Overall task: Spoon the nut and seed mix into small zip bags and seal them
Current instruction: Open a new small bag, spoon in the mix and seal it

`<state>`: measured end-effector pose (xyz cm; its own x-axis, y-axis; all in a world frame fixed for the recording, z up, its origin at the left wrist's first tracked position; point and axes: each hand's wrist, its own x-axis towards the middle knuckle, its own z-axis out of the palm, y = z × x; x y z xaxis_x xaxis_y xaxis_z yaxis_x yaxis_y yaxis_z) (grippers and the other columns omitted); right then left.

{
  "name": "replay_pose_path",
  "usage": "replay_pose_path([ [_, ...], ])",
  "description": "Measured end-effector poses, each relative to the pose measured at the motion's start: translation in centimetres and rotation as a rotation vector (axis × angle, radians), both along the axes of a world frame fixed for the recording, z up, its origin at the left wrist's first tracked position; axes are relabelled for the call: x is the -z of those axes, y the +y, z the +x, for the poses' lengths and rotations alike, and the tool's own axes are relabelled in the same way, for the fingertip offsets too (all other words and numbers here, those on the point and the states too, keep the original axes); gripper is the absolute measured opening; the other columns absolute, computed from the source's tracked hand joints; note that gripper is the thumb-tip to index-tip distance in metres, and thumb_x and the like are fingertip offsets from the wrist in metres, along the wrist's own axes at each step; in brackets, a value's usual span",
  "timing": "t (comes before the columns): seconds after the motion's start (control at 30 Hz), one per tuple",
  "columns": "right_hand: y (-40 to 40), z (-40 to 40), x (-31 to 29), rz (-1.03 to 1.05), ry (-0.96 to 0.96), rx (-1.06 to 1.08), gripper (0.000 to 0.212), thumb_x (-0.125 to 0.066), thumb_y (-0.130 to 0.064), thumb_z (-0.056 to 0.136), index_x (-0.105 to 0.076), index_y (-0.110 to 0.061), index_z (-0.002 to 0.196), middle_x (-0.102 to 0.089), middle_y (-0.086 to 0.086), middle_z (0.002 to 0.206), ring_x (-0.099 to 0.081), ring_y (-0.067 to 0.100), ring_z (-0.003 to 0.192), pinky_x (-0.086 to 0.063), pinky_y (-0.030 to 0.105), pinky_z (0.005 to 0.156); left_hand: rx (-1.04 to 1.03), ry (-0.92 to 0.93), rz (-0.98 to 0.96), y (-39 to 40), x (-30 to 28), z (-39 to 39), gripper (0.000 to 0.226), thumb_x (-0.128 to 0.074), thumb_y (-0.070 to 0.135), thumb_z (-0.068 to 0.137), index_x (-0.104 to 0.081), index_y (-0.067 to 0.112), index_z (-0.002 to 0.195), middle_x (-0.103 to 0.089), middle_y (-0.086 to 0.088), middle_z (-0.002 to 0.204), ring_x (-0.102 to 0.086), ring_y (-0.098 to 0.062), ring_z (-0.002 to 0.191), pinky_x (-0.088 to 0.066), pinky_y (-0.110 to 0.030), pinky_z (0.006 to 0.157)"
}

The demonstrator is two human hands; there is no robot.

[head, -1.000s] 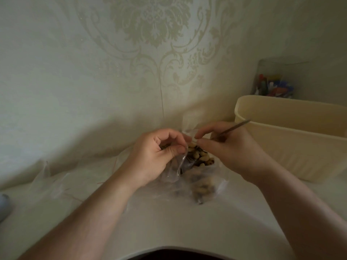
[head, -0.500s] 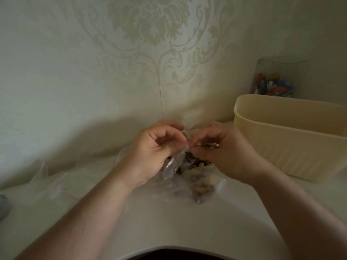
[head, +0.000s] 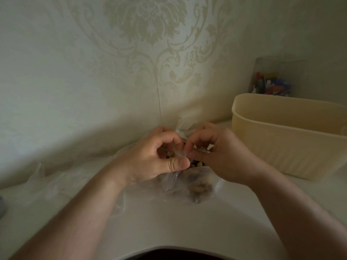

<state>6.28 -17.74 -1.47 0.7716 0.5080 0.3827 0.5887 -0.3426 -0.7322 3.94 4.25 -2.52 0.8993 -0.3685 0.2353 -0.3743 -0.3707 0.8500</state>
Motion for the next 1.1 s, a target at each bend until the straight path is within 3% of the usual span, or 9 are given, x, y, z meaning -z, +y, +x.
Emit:
replay_pose_path([
  [0.17,0.1,0.0,0.2,-0.029,-0.018,0.017,0.028,-0.084,-0.014,0.085,-0.072,-0.038,0.079,-0.056,-0.013,0.086,-0.054,0.007,0.071,-0.045,0.014,0.065,-0.021,-0.015,-0.077,0.7,-0.2,0.1,0.059,-0.087,0.065,0.069,-0.046,0.023,0.071,-0.042,0.007,0.077,-0.041,-0.015,0.069,-0.036,-0.031,0.062],
  [0.27,0.3,0.1,0.3,-0.032,-0.056,0.051,0.029,-0.084,-0.016,0.085,-0.071,-0.041,0.081,-0.054,-0.014,0.084,-0.053,0.006,0.072,-0.044,0.013,0.066,-0.004,0.015,-0.145,0.7,-0.4,0.0,0.04,-0.086,0.04,0.077,-0.047,0.028,0.075,-0.05,0.006,0.073,-0.048,-0.01,0.066,-0.04,-0.022,0.058],
  [0.47,0.0,0.2,0.2,0.006,-0.033,0.081,0.036,-0.084,-0.017,0.085,-0.072,-0.05,0.084,-0.06,-0.012,0.091,-0.06,0.013,0.079,-0.05,0.018,0.071,-0.075,0.037,-0.212,0.1,-0.2,0.0,0.036,-0.086,0.018,0.078,-0.052,0.013,0.089,-0.072,0.006,0.082,-0.065,-0.006,0.073,-0.05,-0.017,0.063],
  [0.53,-0.1,0.5,0.3,0.055,-0.009,0.121,0.033,-0.084,-0.02,0.086,-0.073,-0.05,0.09,-0.066,-0.003,0.093,-0.063,0.017,0.079,-0.056,0.029,0.074,-0.12,0.038,-0.248,0.3,-0.1,0.2,0.045,-0.093,0.02,0.077,-0.057,0.018,0.105,-0.076,0.0,0.092,-0.071,-0.012,0.084,-0.055,-0.022,0.071],
  [0.6,-0.3,0.7,0.3,0.13,0.053,0.186,0.016,-0.081,-0.026,0.089,-0.076,-0.042,0.091,-0.068,0.007,0.079,-0.061,0.021,0.065,-0.054,0.036,0.064,-0.181,0.046,-0.289,0.7,0.1,0.5,0.065,-0.096,0.027,0.069,-0.056,0.028,0.121,-0.078,-0.005,0.104,-0.074,-0.018,0.097,-0.059,-0.029,0.083],
  [0.67,-0.4,0.7,0.2,0.168,0.139,0.246,0.007,-0.072,-0.034,0.096,-0.076,-0.03,0.094,-0.062,0.001,0.06,-0.057,0.012,0.052,-0.05,0.027,0.056,-0.233,0.06,-0.326,0.9,0.2,0.7,0.076,-0.098,0.024,0.064,-0.057,0.027,0.128,-0.078,-0.008,0.111,-0.075,-0.02,0.104,-0.058,-0.029,0.088],
  [0.83,-0.1,0.6,0.1,0.31,0.307,0.331,0.028,-0.057,-0.041,0.104,-0.068,-0.017,0.097,-0.065,0.0,0.064,-0.066,0.017,0.057,-0.052,0.029,0.055,-0.15,0.199,-0.412,-0.2,0.8,0.2,0.059,-0.088,0.011,0.063,-0.068,0.014,0.118,-0.08,-0.002,0.103,-0.075,-0.014,0.1,-0.058,-0.023,0.086],
  [1.0,-0.4,0.4,-0.5,0.133,0.126,0.555,0.041,-0.045,-0.048,0.106,-0.064,-0.017,0.087,-0.069,-0.002,0.064,-0.064,0.009,0.053,-0.046,0.032,0.056,-0.114,0.202,-0.413,-1.0,1.4,0.1,0.061,-0.087,0.011,0.062,-0.069,0.015,0.12,-0.08,-0.003,0.106,-0.075,-0.014,0.101,-0.056,-0.021,0.087],
  [1.1,-0.8,0.2,-1.0,0.118,0.12,0.581,0.033,-0.045,-0.04,0.104,-0.064,-0.02,0.086,-0.071,-0.001,0.069,-0.067,0.011,0.057,-0.052,0.036,0.059,-0.178,0.141,-0.438,-0.2,1.1,0.3,0.064,-0.086,0.01,0.063,-0.067,0.016,0.123,-0.08,-0.002,0.105,-0.075,-0.013,0.101,-0.057,-0.021,0.088],
])
